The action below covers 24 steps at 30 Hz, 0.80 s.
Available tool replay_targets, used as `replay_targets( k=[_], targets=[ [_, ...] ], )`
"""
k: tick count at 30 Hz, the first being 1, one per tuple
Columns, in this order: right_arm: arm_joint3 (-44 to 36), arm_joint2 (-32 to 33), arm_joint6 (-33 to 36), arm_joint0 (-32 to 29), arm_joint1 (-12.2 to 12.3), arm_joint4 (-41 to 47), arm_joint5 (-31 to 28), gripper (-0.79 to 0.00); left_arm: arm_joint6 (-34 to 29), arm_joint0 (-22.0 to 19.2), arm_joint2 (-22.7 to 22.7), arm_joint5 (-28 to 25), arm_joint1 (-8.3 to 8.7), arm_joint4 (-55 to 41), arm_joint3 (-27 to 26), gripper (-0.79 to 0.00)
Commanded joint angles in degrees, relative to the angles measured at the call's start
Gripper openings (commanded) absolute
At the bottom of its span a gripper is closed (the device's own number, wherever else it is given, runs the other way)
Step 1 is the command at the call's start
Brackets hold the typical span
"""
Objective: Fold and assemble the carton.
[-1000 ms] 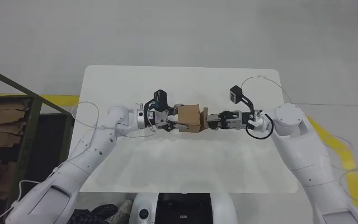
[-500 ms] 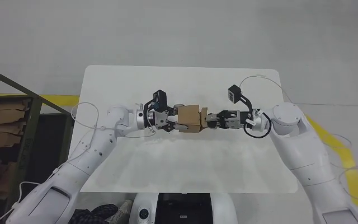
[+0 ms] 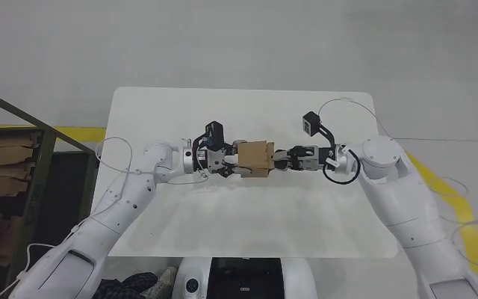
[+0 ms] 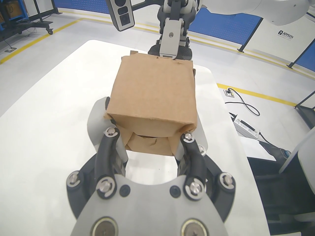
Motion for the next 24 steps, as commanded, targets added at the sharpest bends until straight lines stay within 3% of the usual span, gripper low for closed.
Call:
replay_targets(
  k=[1, 24],
  targets=[
    [-0.05, 0.26, -0.08, -0.14, 0.07, 0.20, -0.22, -0.782, -0.03, 0.05, -0.09, -0.05, -0.03, 0.05, -0.01, -0.397],
    [-1.11, -2.41, -0.95, 0.64, -0.31, 0.19, -0.14, -0.770, -0.35, 0.30, -0.20, -0.07, -0.34, -0.46, -0.39, -0.397]
  ],
)
